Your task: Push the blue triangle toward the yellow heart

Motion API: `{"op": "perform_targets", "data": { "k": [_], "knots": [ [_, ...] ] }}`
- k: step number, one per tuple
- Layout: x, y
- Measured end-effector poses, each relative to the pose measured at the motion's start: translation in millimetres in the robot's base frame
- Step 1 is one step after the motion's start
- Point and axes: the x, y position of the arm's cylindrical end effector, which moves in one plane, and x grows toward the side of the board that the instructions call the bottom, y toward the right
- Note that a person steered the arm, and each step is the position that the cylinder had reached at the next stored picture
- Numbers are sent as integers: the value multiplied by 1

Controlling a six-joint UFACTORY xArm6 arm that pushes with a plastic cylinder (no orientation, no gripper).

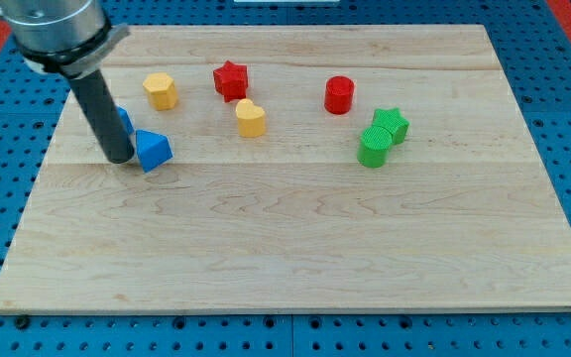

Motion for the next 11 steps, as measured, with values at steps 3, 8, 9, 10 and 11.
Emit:
{"op": "perform_targets", "data": {
  "k": [3, 8, 9, 10, 11],
  "knots": [
    [84, 130],
    [18, 228],
    [41, 265],
    [26, 339],
    [-14, 339]
  ]
}}
